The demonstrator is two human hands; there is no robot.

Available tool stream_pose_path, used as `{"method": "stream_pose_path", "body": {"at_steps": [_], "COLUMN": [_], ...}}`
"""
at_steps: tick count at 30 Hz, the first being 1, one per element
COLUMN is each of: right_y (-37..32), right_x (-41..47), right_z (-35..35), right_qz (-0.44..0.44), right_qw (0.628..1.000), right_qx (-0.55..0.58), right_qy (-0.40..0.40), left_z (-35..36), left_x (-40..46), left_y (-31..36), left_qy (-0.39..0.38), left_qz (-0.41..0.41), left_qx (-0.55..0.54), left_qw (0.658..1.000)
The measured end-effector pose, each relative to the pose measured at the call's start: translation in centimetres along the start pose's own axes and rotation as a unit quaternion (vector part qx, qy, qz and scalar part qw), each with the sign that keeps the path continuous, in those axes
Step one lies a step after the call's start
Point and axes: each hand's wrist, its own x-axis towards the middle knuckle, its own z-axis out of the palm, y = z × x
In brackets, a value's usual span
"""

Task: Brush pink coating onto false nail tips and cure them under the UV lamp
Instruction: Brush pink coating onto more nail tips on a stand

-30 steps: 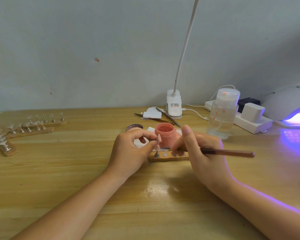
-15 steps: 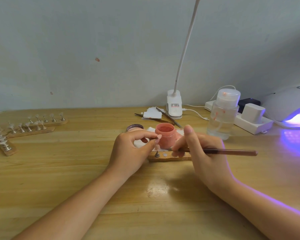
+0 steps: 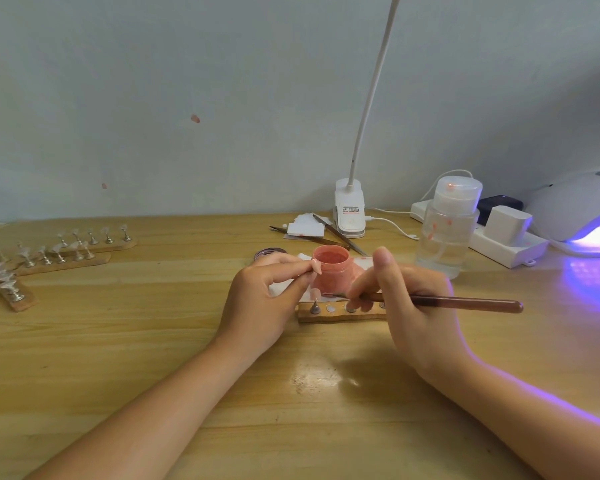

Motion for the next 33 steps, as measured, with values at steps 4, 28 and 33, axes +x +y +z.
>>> {"method": "stream_pose_path", "body": {"at_steps": [4,28,33], "right_y": [-0.38,-0.53,-0.57], "right_x": [0.27,0.30,0.25], "right_z": [0.35,0.60,0.49], "right_qz": [-0.035,0.009,0.032], "right_qw": [0.999,0.997,0.995], "right_qx": [-0.020,0.072,0.092], "right_qy": [0.001,0.033,0.031], "left_z": [0.10,0.24,0.27], "left_x": [0.07,0.19,0.21], "left_y": [-0.08,-0.68,-0.70], "left_qy": [-0.004,0.003,0.002], "left_qz": [0.013,0.028,0.016], "left_qx": [0.008,-0.026,-0.035], "left_qw": [1.000,0.999,0.999]}}
